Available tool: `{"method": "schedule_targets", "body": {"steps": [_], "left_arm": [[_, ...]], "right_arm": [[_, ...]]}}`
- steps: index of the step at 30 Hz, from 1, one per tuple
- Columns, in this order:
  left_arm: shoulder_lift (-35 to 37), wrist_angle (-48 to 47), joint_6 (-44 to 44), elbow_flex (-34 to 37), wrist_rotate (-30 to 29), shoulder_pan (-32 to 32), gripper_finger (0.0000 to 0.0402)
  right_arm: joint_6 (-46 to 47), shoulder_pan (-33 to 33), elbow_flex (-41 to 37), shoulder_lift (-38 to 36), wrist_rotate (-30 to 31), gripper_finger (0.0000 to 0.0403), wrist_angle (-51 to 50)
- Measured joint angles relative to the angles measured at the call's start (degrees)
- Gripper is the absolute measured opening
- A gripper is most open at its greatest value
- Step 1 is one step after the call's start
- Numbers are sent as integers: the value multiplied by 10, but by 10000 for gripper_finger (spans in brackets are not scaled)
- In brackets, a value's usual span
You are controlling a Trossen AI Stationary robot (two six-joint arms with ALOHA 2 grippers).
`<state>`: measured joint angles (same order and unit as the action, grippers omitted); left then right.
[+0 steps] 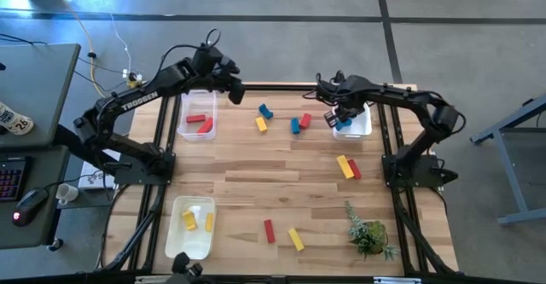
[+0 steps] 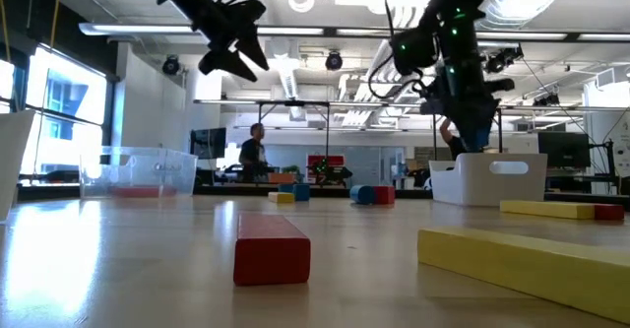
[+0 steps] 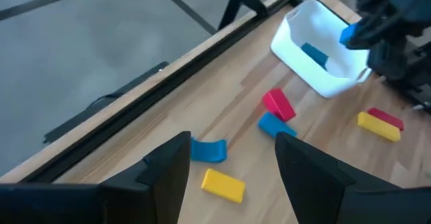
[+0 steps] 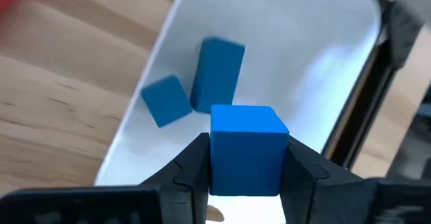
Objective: Sort & place blocks by color
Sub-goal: Put the blue block into the top white bin
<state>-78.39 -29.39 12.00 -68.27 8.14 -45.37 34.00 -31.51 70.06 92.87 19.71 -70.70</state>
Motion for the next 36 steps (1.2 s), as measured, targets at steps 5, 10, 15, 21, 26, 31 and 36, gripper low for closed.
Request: {"method": "schedule_targets", "body": {"steps": [5, 10, 15, 21, 26, 31, 36], "left_arm": [[-37, 4, 27, 0, -1, 16, 202], [-78, 8, 49, 0, -1, 31, 202], [-118, 8, 79, 0, -1, 45, 202], [-165, 9, 184, 0, -2, 63, 202], [-200, 13, 237, 0, -2, 76, 202], [-219, 18, 238, 0, -4, 88, 202], [-236, 25, 238, 0, -61, 97, 202]], "right_arm": [[-22, -28, -38, -3, -21, 107, 8], [-49, -43, -47, -4, -22, 129, 29], [-76, -49, -47, -4, -22, 170, 54], [-103, -49, -46, -4, -21, 174, 74], [-112, -49, -46, -4, -21, 175, 86], [-116, -49, -46, -4, -21, 176, 99], [-116, -49, -45, -4, -24, 176, 108]]}}
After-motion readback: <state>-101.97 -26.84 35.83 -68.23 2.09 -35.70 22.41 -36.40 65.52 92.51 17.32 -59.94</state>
